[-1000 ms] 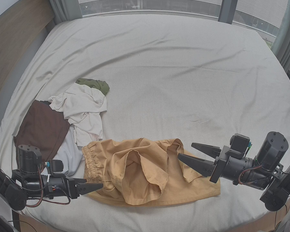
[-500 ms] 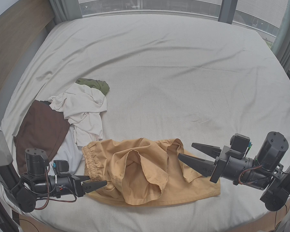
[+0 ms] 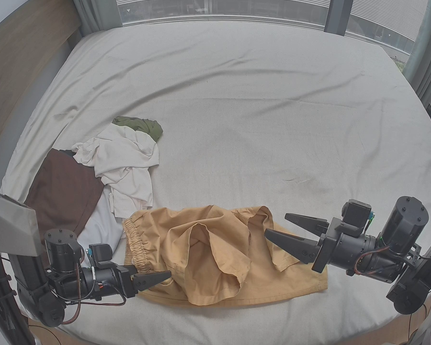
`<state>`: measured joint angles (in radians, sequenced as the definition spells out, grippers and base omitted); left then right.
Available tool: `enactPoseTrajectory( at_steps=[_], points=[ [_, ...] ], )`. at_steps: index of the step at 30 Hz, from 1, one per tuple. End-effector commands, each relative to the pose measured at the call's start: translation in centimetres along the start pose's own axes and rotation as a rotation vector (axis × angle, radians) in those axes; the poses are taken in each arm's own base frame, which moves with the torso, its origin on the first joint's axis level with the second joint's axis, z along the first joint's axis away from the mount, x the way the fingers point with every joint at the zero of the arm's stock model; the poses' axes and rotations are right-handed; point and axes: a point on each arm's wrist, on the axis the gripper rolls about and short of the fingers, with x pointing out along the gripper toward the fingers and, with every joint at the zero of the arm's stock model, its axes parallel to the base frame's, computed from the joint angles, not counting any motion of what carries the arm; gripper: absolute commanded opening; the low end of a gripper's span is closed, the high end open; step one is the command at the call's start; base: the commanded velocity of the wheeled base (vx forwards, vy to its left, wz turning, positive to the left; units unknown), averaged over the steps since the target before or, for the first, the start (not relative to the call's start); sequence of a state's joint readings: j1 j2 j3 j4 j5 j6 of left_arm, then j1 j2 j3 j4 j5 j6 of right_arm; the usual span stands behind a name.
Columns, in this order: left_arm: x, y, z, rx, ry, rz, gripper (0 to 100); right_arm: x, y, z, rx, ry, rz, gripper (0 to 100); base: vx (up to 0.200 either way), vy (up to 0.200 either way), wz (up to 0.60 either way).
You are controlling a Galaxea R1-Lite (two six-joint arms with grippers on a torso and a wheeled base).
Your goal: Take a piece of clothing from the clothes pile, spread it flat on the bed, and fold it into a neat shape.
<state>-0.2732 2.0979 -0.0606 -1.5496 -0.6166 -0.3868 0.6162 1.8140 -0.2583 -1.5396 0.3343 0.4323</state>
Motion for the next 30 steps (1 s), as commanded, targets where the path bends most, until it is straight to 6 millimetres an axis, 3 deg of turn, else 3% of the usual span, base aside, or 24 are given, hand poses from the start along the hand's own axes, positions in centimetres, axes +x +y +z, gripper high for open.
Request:
enactPoseTrajectory(
  at_steps=[1,10,11,21,30],
  points=[
    [0.4,0.2,-0.9,-0.022,0.045,0.002,100,0.0,0.0,-0.1,0.001,0.004,-0.001,100,0.0,0.0,0.0],
    [0.2,0.2,-1.1,-0.019,0.056,-0.007,100,0.0,0.0,-0.1,0.001,0.004,-0.001,100,0.0,0.0,0.0],
    [0.2,0.2,-1.0,-0.018,0.054,-0.008,0,0.0,0.0,-0.1,0.001,0.004,-0.001,100,0.0,0.0,0.0],
    [0.0,-0.5,0.8,0.033,-0.031,-0.037,0,0.0,0.0,-0.1,0.002,0.004,-0.003,100,0.0,0.0,0.0],
    [0.9,-0.6,4.7,0.062,-0.186,-0.068,0,0.0,0.0,-0.1,0.001,0.002,-0.004,100,0.0,0.0,0.0]
  ],
)
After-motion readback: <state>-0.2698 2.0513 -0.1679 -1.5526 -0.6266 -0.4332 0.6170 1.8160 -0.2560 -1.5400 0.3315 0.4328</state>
